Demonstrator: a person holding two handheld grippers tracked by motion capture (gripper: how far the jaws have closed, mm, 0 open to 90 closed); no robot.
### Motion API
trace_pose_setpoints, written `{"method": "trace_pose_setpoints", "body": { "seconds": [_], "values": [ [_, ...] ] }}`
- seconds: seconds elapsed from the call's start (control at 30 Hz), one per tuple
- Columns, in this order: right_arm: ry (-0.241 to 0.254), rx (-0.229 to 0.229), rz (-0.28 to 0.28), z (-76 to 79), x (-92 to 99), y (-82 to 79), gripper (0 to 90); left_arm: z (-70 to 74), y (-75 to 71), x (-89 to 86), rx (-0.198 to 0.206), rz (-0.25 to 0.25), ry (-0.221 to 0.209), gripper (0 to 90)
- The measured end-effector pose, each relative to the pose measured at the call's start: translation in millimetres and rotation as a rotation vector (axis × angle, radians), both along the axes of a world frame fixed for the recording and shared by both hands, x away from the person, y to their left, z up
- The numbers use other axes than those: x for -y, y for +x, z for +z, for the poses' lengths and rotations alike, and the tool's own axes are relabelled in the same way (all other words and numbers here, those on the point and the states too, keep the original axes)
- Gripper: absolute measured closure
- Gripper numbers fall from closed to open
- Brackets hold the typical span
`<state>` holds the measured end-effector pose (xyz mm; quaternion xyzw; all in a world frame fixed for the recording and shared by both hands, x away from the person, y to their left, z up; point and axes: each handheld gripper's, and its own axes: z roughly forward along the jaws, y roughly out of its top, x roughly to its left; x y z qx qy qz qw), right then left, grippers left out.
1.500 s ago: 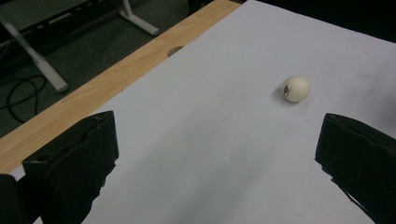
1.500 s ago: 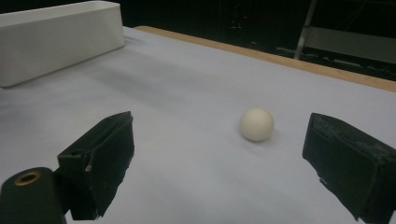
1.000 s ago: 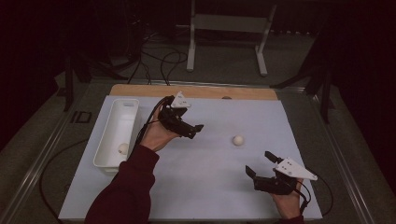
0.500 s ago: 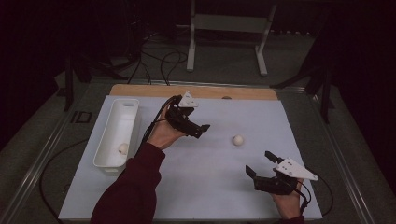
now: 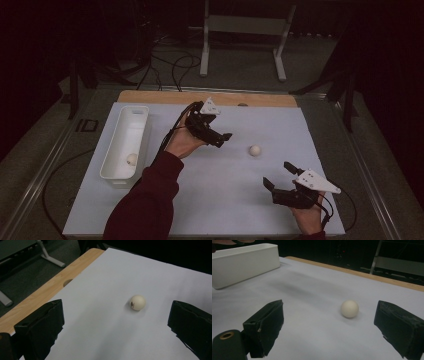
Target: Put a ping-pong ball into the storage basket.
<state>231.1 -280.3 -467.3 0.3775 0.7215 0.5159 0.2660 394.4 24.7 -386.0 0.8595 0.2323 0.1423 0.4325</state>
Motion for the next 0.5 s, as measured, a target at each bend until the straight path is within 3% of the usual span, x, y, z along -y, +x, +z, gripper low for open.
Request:
{"method": "trace_pose_setpoints", "body": {
  "seconds": [0.5],
  "values": [
    [0.002, -0.003, 0.003, -0.5, -1.0, 0.4, 8.2, -9.0, 4.7, 17.8, -0.019, -0.03, -0.004, 1.3]
  ]
}}
